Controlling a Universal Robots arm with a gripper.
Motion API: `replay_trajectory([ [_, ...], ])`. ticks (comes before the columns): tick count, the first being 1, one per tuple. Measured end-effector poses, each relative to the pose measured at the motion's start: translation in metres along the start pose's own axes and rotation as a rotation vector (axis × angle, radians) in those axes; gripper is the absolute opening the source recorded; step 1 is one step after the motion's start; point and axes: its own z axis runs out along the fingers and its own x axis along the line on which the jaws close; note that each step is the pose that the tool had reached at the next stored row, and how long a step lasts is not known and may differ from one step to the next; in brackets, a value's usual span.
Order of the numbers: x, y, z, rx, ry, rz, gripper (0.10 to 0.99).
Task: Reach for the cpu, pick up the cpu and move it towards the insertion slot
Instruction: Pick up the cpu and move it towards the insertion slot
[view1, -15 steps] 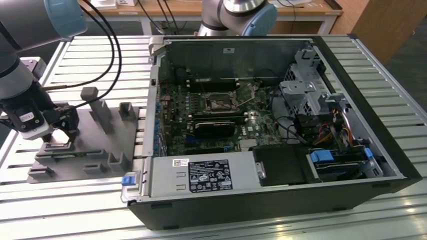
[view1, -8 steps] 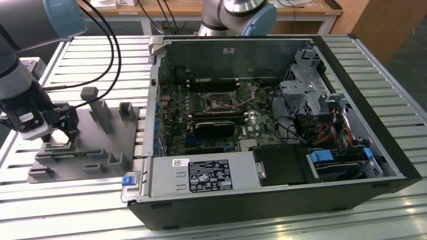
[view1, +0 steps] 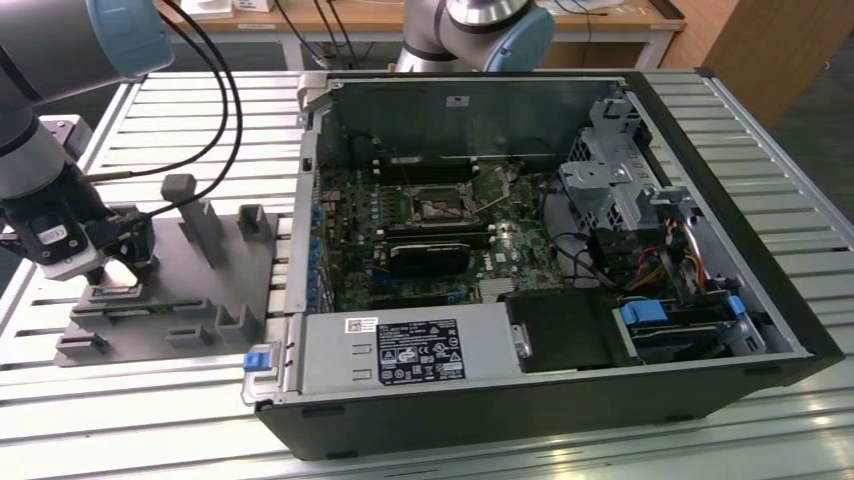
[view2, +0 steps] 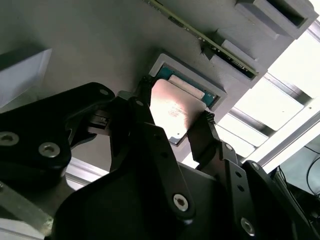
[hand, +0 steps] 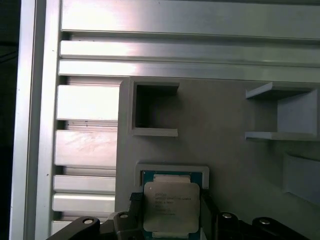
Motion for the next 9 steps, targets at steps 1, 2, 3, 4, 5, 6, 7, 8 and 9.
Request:
replay_trajectory([
  [1,0.0,0.0,0.0,0.0,-0.0001,0.0,0.541],
  [2,0.0,0.0,0.0,0.0,-0.0001,0.0,0.541],
  [3,0.0,0.0,0.0,0.0,0.0,0.0,0.541],
  [4,0.0,0.0,0.0,0.0,-0.0001,0.0,0.541],
  [5,0.0001,0.0,0.0,0.0,-0.0001,0.0,0.541],
  [6,0.0001,0.0,0.0,0.0,-0.0001,0.0,0.541],
  [7,0.0001,0.0,0.0,0.0,-0.0001,0.0,0.541],
  [8,0.0001,0.0,0.0,0.0,-0.0001,0.0,0.541],
  [9,0.0001,0.0,0.0,0.0,-0.0001,0.0,0.541],
])
